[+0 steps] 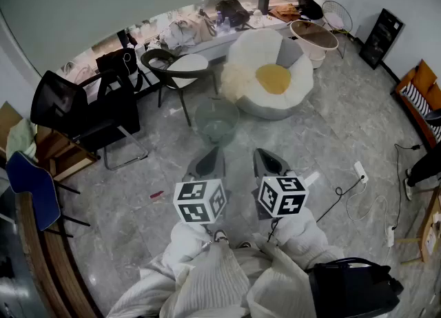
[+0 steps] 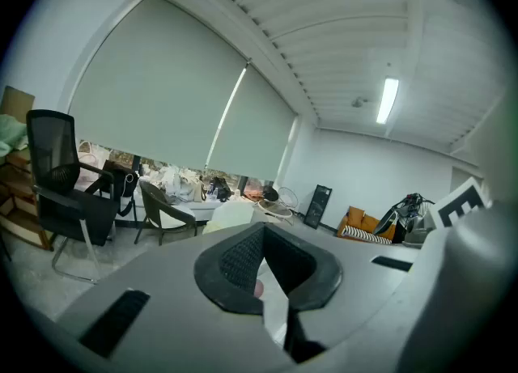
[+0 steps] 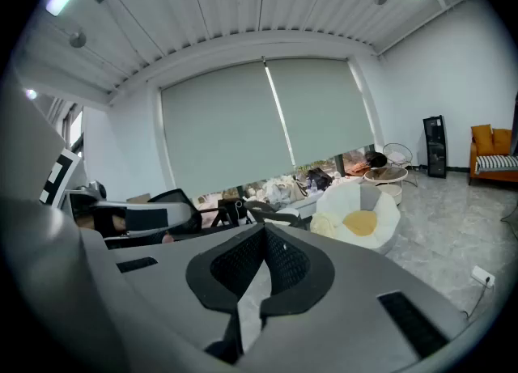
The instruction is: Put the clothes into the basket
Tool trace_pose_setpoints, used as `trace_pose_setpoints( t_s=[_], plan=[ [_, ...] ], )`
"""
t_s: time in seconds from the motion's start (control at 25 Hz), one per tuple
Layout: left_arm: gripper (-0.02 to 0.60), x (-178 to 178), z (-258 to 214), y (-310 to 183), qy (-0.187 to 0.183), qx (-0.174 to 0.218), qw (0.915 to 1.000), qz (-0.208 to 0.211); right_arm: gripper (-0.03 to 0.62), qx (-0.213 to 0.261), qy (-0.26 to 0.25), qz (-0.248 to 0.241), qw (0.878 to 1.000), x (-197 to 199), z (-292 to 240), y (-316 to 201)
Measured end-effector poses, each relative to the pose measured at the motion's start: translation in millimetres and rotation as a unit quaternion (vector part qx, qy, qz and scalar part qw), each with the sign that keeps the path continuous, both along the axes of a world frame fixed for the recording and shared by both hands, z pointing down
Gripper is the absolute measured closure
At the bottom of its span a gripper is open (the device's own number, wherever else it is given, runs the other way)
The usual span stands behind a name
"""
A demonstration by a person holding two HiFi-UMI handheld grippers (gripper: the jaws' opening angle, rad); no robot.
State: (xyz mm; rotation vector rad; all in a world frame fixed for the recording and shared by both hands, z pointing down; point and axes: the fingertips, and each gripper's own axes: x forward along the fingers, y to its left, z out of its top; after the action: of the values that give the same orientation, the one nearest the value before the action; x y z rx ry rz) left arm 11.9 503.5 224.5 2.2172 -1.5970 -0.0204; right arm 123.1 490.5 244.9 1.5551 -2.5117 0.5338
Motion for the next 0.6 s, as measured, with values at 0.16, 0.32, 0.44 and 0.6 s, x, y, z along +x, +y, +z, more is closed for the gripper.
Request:
trace_pose_setpoints(
  t_s=[0.16,0.32,0.44,0.6],
  plan=[
    [0.584,-2.1,-0.3,-2.2,-0.001,0.0,1.0,0.003,0.571,-0.002,0.002,0.0,1.0,-3.0,0.2,-1.2],
    [0.584,-6.0,2.6,-6.0,-0.001,0.0,1.0,0.005,0.571,-0.003,0.006,0.002,1.0,-6.4,3.5,-5.5],
    [0.584,-12.9,5.5,-11.0,-0.002,-0.002,1.0,0.007,0.571,-0.004,0.003,0.004,1.0,-12.3,4.9,-11.7],
    [0.584,-23.8,3.4,-19.6,-0.002,-0.002,1.0,0.008,0.571,-0.008,-0.022,0.012,1.0,-19.9,1.2,-20.4]
  ],
)
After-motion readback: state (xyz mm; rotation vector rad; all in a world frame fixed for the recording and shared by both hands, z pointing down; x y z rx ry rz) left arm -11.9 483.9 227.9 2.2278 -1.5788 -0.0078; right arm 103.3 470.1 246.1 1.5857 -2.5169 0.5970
